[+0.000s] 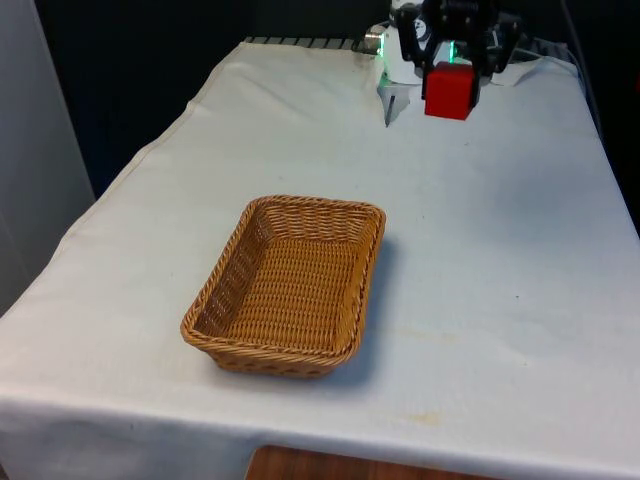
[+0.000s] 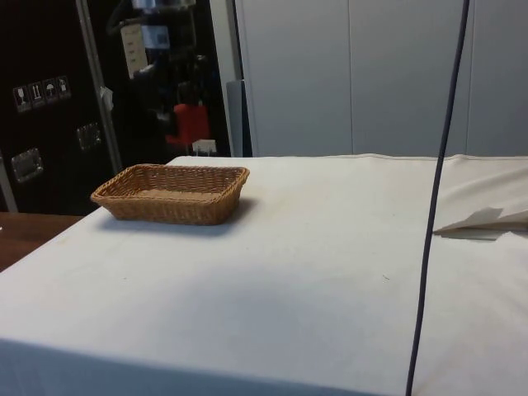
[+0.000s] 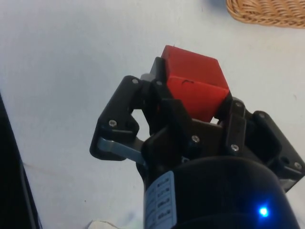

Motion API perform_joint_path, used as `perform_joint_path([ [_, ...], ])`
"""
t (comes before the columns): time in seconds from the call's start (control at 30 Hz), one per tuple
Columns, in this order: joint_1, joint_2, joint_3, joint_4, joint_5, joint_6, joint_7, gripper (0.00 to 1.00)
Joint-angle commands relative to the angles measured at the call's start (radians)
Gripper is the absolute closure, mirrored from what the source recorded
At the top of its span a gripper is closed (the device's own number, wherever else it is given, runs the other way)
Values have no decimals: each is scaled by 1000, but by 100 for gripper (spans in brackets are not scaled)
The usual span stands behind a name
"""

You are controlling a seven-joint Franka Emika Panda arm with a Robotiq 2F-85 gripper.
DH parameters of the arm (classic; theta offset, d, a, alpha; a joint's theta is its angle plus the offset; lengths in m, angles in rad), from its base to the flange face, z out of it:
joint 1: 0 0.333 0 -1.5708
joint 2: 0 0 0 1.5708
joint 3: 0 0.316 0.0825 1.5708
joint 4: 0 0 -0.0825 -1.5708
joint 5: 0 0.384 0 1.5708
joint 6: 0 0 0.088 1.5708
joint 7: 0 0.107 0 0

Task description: Pick up the cube and place it into the basket.

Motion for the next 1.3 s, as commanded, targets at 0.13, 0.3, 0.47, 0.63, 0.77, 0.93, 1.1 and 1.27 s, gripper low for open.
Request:
perform_joint_path([
  [0.13, -3, -20, 0, 1, 5, -13, -54, 99],
  [0.3, -1, -22, -3, 0, 0, -5, -73, 99],
  [0.47, -3, -30, 0, 4, 10, -12, -131, 99],
  [0.63, -1, -28, -3, 5, 4, -5, -159, 99],
  [0.77, -4, -26, 1, 7, 26, -4, -204, 99],
  [0.93, -6, -15, 1, 12, 48, 3, -252, 99],
  [1.1, -8, 4, -5, 21, 75, 11, -295, 99],
  [1.27, -9, 36, -16, 38, 109, 20, -344, 99],
])
